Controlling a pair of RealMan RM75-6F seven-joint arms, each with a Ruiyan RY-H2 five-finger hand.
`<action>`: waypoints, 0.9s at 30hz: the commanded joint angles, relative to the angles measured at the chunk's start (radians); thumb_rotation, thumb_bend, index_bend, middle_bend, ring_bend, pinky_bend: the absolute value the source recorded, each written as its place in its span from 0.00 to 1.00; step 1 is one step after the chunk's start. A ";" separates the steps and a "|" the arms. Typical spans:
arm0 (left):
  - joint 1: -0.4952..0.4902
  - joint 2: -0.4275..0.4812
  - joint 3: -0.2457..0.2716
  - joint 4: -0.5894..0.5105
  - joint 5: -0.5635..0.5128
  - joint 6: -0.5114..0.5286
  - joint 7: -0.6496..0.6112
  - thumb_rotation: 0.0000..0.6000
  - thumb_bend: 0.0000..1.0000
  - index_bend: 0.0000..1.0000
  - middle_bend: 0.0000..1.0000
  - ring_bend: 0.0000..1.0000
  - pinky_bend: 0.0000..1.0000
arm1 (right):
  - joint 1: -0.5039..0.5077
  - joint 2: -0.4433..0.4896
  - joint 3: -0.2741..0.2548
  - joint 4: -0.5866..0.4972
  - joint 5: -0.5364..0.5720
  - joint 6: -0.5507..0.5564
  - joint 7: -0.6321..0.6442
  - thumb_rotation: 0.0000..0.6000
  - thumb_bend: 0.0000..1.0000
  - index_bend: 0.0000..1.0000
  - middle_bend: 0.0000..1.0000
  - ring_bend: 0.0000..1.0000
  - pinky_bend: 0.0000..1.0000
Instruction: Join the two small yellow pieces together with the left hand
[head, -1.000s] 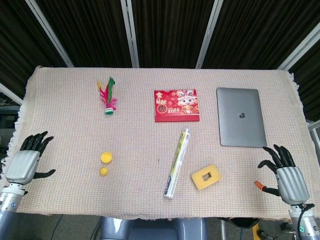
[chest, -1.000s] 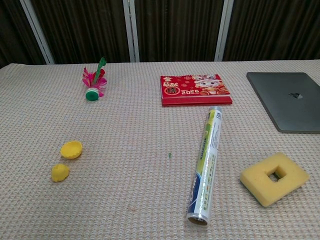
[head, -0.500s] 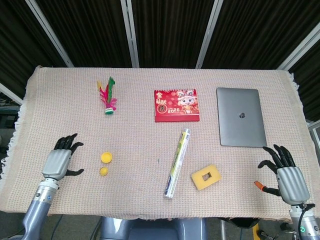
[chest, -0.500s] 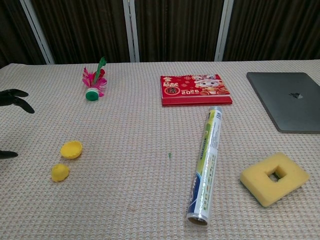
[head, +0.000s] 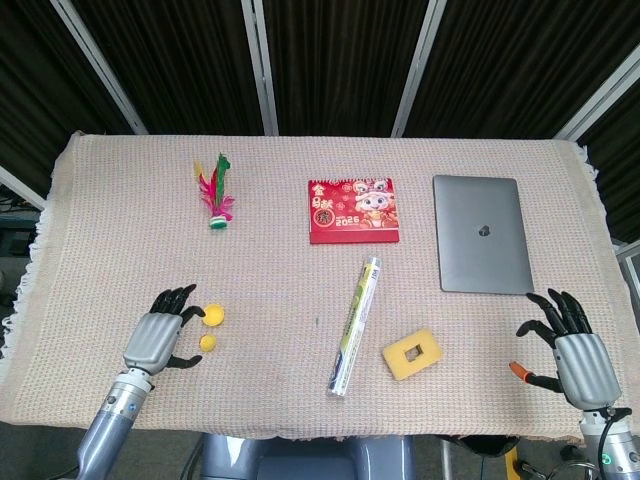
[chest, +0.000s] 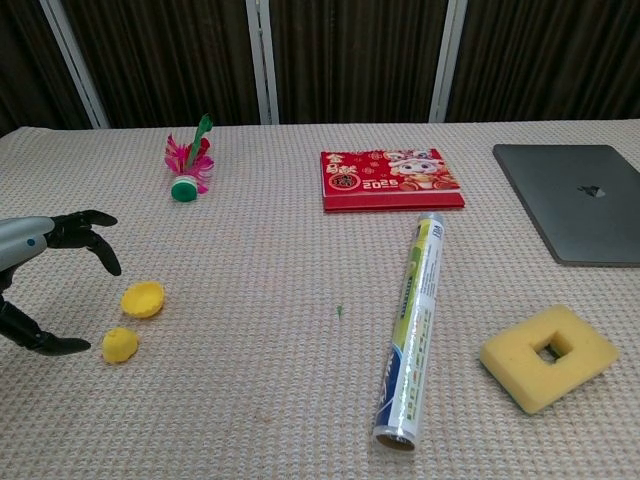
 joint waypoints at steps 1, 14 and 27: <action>-0.001 -0.009 0.005 0.007 -0.008 0.005 0.009 1.00 0.16 0.34 0.00 0.00 0.00 | -0.001 0.000 0.000 0.000 0.000 0.001 0.002 1.00 0.00 0.48 0.13 0.00 0.00; 0.000 -0.033 -0.004 0.038 -0.054 0.041 0.026 1.00 0.20 0.45 0.00 0.00 0.00 | -0.001 -0.002 0.003 0.004 0.001 0.006 0.012 1.00 0.00 0.48 0.13 0.00 0.00; -0.025 -0.069 -0.011 0.049 -0.080 0.035 0.047 1.00 0.20 0.49 0.00 0.00 0.00 | -0.002 -0.003 0.003 0.009 -0.002 0.012 0.026 1.00 0.00 0.48 0.12 0.00 0.00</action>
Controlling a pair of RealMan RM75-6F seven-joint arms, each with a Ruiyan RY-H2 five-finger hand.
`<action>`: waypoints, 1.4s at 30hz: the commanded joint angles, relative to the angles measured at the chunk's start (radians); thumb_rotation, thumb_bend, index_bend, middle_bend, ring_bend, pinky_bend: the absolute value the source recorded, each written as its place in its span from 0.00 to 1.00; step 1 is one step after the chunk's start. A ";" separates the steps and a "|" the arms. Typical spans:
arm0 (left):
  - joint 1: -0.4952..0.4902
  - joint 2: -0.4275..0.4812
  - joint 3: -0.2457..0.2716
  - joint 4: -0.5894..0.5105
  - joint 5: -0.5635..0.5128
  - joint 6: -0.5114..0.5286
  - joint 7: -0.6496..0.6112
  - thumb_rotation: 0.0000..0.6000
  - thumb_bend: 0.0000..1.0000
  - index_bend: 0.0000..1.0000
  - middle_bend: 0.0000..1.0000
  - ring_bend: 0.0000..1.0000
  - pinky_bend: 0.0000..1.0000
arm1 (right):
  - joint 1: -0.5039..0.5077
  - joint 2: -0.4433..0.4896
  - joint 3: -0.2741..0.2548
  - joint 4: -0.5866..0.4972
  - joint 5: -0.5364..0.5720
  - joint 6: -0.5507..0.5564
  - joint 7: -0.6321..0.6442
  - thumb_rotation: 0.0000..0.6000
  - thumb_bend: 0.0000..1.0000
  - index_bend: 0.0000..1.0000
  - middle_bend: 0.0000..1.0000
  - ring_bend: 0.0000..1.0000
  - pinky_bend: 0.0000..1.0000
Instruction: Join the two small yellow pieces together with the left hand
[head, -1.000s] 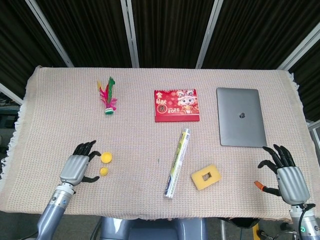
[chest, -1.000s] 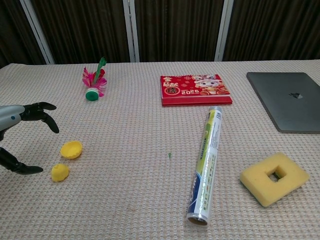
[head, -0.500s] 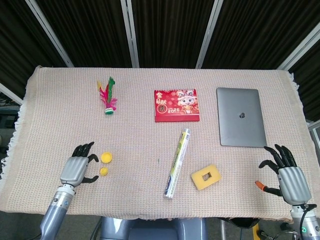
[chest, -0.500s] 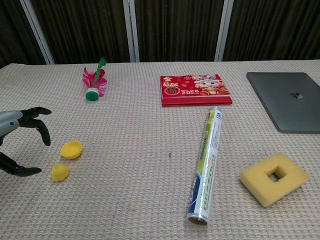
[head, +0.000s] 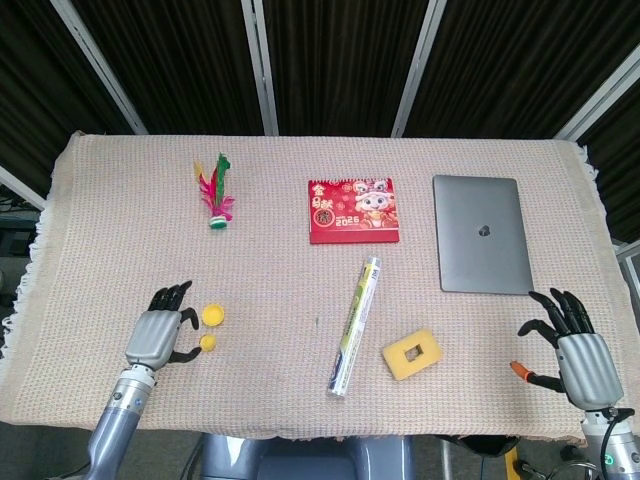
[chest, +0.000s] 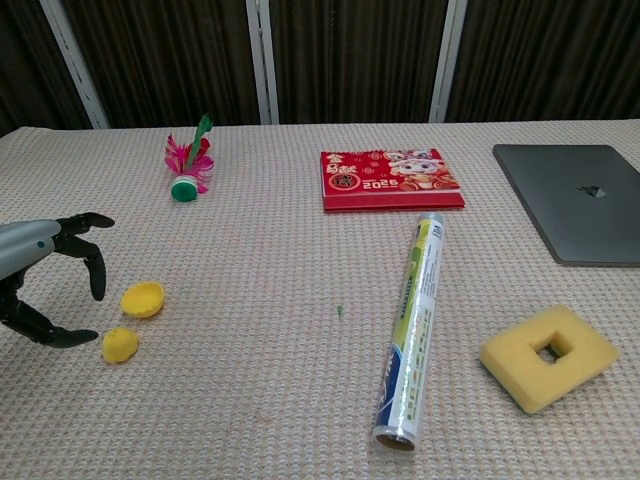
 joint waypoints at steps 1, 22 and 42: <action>-0.005 -0.012 -0.002 0.006 -0.011 -0.002 0.006 1.00 0.20 0.49 0.00 0.00 0.00 | 0.000 0.000 0.000 0.001 -0.001 0.001 0.002 1.00 0.00 0.48 0.12 0.00 0.00; -0.038 -0.068 0.001 0.041 -0.048 -0.021 0.023 1.00 0.23 0.49 0.00 0.00 0.00 | 0.000 -0.001 0.002 0.007 -0.001 0.006 0.027 1.00 0.00 0.48 0.11 0.00 0.00; -0.030 -0.084 0.006 0.059 -0.038 0.010 -0.007 1.00 0.24 0.46 0.00 0.00 0.00 | 0.001 -0.001 0.003 0.007 0.000 0.006 0.030 1.00 0.00 0.48 0.10 0.00 0.00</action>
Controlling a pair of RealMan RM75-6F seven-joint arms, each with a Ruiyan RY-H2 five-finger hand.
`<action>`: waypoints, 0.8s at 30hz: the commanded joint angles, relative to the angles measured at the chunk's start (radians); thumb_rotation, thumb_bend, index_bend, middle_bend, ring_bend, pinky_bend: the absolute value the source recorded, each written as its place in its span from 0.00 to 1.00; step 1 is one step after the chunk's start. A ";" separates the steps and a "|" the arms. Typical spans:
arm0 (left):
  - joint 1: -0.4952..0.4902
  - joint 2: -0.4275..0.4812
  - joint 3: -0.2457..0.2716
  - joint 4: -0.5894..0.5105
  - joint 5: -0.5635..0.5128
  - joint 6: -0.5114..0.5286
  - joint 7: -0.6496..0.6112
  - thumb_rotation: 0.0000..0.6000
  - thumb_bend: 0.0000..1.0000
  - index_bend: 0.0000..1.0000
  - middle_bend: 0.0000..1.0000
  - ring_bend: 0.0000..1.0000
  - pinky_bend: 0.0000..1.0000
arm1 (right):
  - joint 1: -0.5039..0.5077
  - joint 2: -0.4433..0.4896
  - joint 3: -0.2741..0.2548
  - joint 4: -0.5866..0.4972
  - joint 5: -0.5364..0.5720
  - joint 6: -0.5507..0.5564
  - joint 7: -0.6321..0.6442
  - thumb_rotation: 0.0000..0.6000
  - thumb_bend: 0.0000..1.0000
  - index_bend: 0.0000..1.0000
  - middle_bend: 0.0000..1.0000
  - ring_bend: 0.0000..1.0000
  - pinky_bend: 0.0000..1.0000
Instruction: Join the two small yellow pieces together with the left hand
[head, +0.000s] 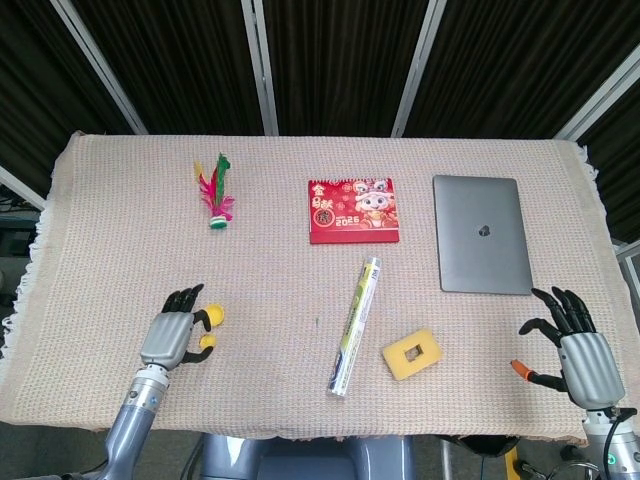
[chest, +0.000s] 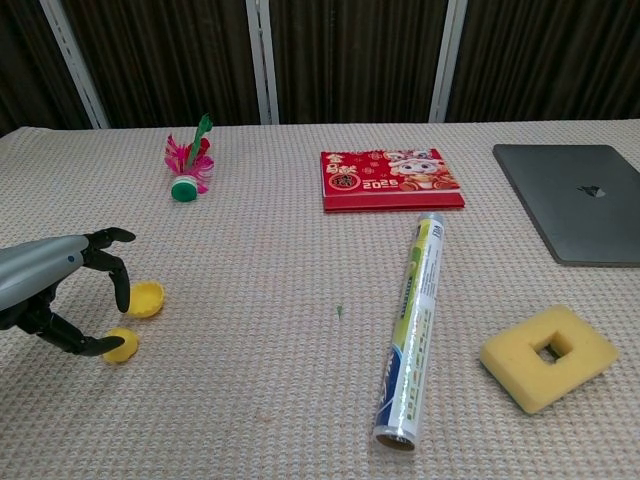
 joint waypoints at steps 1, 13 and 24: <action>-0.001 -0.004 0.002 0.003 0.003 0.000 -0.001 1.00 0.24 0.46 0.00 0.00 0.00 | 0.000 0.000 0.000 0.000 0.000 0.000 0.000 1.00 0.00 0.48 0.10 0.00 0.00; -0.003 -0.027 0.007 0.014 -0.008 0.000 0.010 1.00 0.24 0.41 0.00 0.00 0.00 | 0.000 0.001 0.000 0.000 0.000 0.001 0.003 1.00 0.00 0.48 0.10 0.00 0.00; 0.003 -0.020 0.008 0.018 -0.033 -0.002 0.006 1.00 0.23 0.39 0.00 0.00 0.00 | 0.000 0.001 0.000 -0.001 0.002 -0.001 0.003 1.00 0.00 0.48 0.10 0.00 0.00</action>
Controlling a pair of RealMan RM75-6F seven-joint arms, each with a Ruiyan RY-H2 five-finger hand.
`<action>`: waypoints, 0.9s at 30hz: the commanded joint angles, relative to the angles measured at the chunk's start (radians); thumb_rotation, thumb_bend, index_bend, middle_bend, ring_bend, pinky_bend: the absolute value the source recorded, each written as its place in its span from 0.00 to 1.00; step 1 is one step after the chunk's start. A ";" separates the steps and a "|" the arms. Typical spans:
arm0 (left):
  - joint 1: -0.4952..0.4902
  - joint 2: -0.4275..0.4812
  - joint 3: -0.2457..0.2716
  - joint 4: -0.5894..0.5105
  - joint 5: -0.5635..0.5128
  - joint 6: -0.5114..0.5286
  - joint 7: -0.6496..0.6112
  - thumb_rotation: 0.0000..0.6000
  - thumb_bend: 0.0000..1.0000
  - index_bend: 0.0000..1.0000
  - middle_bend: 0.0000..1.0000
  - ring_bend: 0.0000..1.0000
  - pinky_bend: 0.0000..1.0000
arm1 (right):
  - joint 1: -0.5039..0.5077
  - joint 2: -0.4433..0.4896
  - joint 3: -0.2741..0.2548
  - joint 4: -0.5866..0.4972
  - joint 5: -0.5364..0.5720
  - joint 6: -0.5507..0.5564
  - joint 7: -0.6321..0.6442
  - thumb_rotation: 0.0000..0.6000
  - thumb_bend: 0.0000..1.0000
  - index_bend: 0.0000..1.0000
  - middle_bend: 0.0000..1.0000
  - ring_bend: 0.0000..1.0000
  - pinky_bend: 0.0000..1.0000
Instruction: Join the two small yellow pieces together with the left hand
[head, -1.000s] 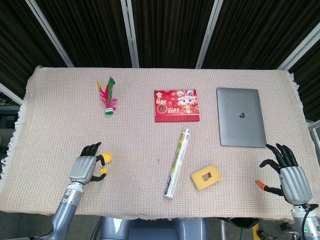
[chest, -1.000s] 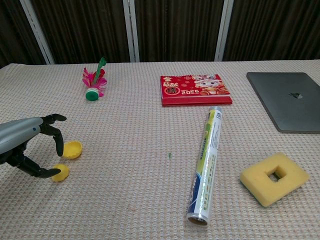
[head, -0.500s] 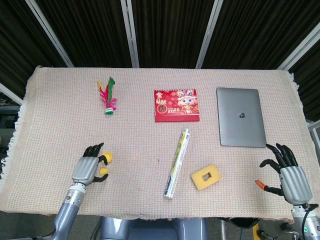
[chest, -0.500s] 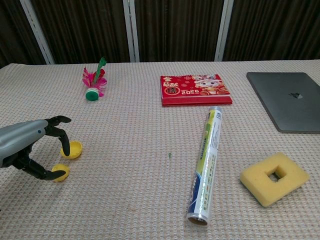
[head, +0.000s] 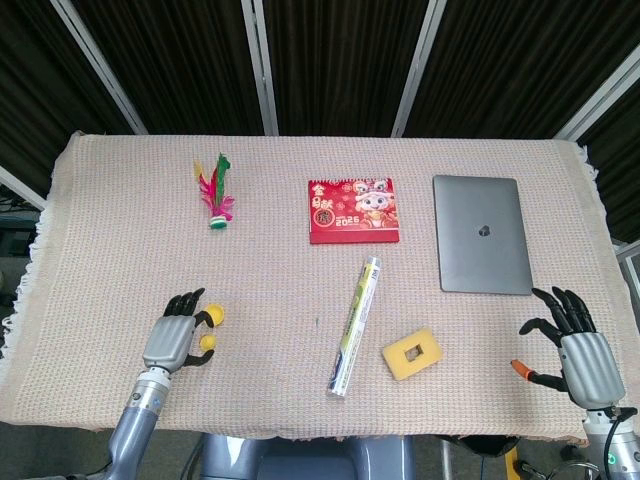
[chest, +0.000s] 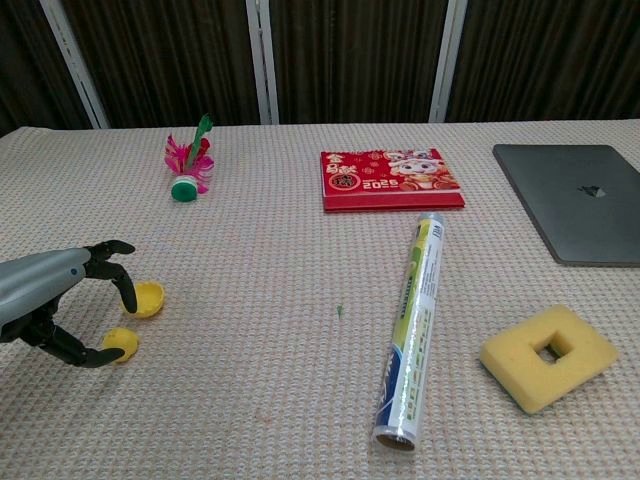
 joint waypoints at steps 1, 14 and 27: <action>0.001 0.001 0.000 -0.001 -0.003 -0.002 -0.003 1.00 0.23 0.39 0.00 0.00 0.00 | 0.000 0.000 0.000 -0.001 0.000 0.000 0.000 1.00 0.00 0.48 0.10 0.00 0.00; -0.017 -0.022 -0.005 -0.008 -0.032 -0.013 0.036 1.00 0.24 0.44 0.00 0.00 0.00 | 0.000 0.000 0.000 0.001 -0.002 0.003 0.006 1.00 0.00 0.48 0.10 0.00 0.00; -0.017 -0.013 -0.002 -0.019 -0.053 0.001 0.056 1.00 0.26 0.47 0.00 0.00 0.00 | 0.000 -0.001 -0.001 0.003 -0.005 0.005 0.005 1.00 0.00 0.48 0.10 0.00 0.00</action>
